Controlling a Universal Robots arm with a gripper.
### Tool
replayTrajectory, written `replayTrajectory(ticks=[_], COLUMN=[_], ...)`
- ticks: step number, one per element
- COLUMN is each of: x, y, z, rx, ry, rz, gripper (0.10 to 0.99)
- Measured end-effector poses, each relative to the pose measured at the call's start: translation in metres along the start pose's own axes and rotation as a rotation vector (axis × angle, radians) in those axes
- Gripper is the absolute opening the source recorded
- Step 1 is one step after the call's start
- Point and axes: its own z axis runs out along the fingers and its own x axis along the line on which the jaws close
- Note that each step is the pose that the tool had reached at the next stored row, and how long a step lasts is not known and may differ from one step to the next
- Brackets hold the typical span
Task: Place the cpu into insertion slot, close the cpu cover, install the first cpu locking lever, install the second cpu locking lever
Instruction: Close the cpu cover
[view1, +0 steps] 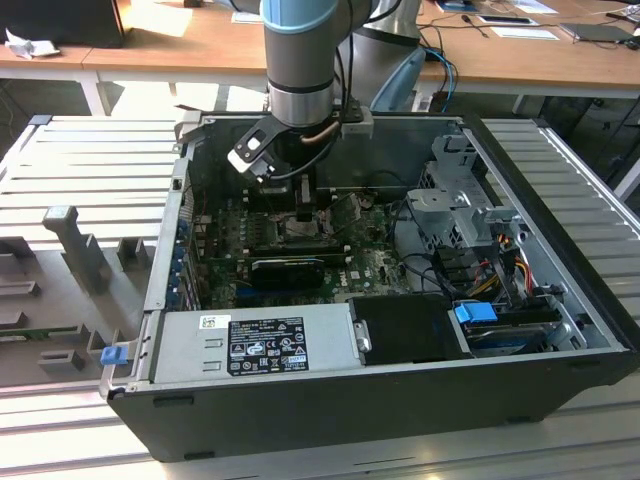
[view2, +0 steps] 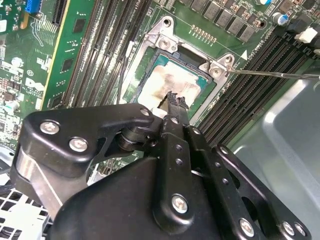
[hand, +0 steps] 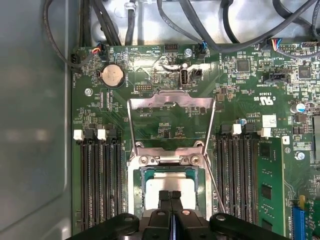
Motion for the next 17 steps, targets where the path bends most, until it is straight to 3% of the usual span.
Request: replayTrajectory(ticks=[2, 5, 8, 9, 17], x=[-0.0008, -0.0027, -0.0027, -0.0026, -0.0026], y=[0.0023, 0.0032, 0.0034, 0.0037, 0.0041], z=[0.0000, -0.0001, -0.0021, -0.0069, -0.0134], rx=[0.002, 0.004, 0.004, 0.004, 0.004], ry=[0.0018, 0.0151, 0.0155, 0.0155, 0.0154], rz=[0.000, 0.001, 0.001, 0.001, 0.001], gripper=[0.106, 0.106, 0.106, 0.106, 0.106])
